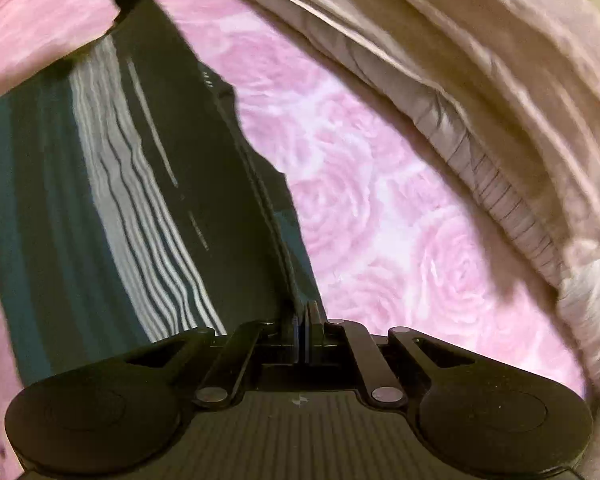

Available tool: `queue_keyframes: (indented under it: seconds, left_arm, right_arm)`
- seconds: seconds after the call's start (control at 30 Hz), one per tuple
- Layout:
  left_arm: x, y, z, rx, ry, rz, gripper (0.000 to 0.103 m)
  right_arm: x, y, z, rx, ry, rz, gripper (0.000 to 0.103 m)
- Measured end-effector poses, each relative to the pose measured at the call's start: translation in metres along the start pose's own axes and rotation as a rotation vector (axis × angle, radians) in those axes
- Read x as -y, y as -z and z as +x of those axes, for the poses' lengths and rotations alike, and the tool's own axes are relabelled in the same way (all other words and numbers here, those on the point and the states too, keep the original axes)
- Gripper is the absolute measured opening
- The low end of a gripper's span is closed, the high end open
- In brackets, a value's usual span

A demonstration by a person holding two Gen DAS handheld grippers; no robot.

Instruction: Fold large clothes

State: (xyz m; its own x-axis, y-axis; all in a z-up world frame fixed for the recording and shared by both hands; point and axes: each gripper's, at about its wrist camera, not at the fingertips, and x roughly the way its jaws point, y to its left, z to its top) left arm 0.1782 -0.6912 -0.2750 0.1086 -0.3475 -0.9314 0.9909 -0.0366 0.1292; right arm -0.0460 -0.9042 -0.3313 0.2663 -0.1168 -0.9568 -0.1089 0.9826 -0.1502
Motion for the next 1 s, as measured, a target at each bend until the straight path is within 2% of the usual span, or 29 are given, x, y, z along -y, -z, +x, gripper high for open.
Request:
queue_keyframes:
  seconds: [0.13,0.2,0.23,0.4,0.5,0.6,0.63,0.7,0.77,0.87,0.93,1.0]
  left_arm:
    - [-0.008,0.005,0.038,-0.007,0.003,-0.038,0.004]
    - [-0.013,0.007,0.048,0.01,-0.03,-0.086,0.005]
    - [-0.016,0.009,0.05,0.026,-0.053,-0.109,0.006]
    - [-0.036,0.024,0.034,0.074,-0.133,-0.238,0.006]
    - [-0.037,0.035,0.007,0.106,-0.129,-0.29,0.006]
    - [-0.014,0.049,-0.011,0.127,-0.066,-0.307,0.006]
    - [-0.005,0.054,-0.01,0.125,-0.043,-0.302,0.006]
    - [0.012,0.06,-0.001,0.113,-0.007,-0.285,0.006]
    - [0.023,0.065,0.014,0.096,0.006,-0.272,0.006]
    - [0.027,0.073,0.036,0.081,-0.021,-0.255,0.007]
    - [0.02,0.078,0.039,0.092,-0.011,-0.284,0.009]
    - [0.02,0.08,0.033,0.093,-0.032,-0.285,0.009]
  right_arm:
    - [0.007,0.003,0.037,0.02,0.024,0.088,0.0]
    - [0.014,0.01,0.043,0.049,0.062,0.174,0.01]
    - [0.017,0.014,0.042,0.069,0.108,0.221,0.017]
    - [0.041,0.038,0.007,0.148,0.209,0.472,0.017]
    - [0.033,0.051,-0.025,0.22,0.189,0.584,0.019]
    - [0.007,0.066,-0.038,0.288,0.061,0.705,0.022]
    - [-0.002,0.071,-0.034,0.282,0.016,0.72,0.023]
    - [-0.017,0.079,-0.019,0.233,-0.02,0.717,0.023]
    - [-0.021,0.09,-0.004,0.197,-0.019,0.732,0.023]
    - [-0.011,0.112,0.001,0.232,-0.015,0.796,0.023]
    - [-0.007,0.122,-0.004,0.25,-0.003,0.811,0.023]
    - [-0.014,0.125,-0.015,0.217,0.08,0.802,0.025]
